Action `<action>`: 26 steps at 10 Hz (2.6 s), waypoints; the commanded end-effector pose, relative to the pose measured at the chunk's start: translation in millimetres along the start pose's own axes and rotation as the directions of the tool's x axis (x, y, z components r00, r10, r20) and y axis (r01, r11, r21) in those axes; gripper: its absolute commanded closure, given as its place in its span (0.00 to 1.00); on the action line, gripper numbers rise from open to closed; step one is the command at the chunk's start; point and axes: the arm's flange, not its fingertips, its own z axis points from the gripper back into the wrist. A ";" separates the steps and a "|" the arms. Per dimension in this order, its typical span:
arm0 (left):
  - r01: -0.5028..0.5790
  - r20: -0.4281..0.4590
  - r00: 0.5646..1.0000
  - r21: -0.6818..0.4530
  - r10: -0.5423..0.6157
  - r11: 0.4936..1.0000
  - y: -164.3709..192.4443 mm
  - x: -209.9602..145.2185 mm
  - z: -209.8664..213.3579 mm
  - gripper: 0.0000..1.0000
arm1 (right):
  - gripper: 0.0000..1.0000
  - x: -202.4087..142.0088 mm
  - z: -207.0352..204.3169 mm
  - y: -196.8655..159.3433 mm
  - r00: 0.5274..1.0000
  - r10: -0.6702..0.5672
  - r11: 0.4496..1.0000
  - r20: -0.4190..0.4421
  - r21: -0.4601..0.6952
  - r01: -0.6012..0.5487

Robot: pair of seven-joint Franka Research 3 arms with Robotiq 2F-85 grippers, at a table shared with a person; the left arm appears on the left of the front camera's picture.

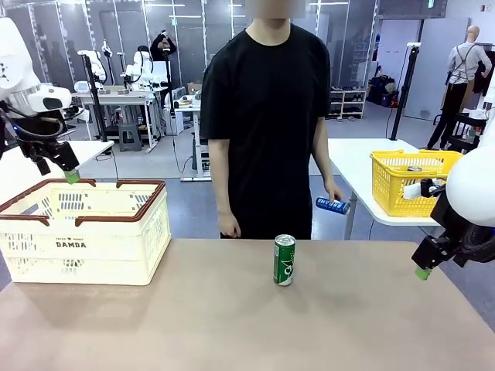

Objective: Place the drinks into the Shopping basket.
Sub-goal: Pick up one drink and place it into the Shopping basket.

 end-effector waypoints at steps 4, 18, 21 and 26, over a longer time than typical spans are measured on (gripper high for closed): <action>0.441 -0.022 0.897 -0.023 -0.441 0.897 -81.1 -92.6 3.4 0.00 | 0.00 -0.8 0.6 -1.5 1.000 0.014 1.000 -0.003 0.002 -0.014; 0.846 -0.026 0.517 -0.134 -0.855 0.516 -210.4 78.9 -40.1 0.00 | 0.00 -0.8 0.6 -1.5 1.000 0.014 1.000 -0.003 0.002 -0.014; 0.887 0.028 0.441 -0.163 -0.897 0.432 -254.0 123.1 -73.2 0.00 | 0.00 -0.8 0.6 -1.5 1.000 0.014 1.000 -0.003 0.002 -0.014; 0.891 0.056 0.421 -0.213 -0.905 0.401 -307.5 169.7 -127.1 0.00 | 0.00 -0.8 0.6 -1.5 1.000 0.014 1.000 -0.003 0.002 -0.014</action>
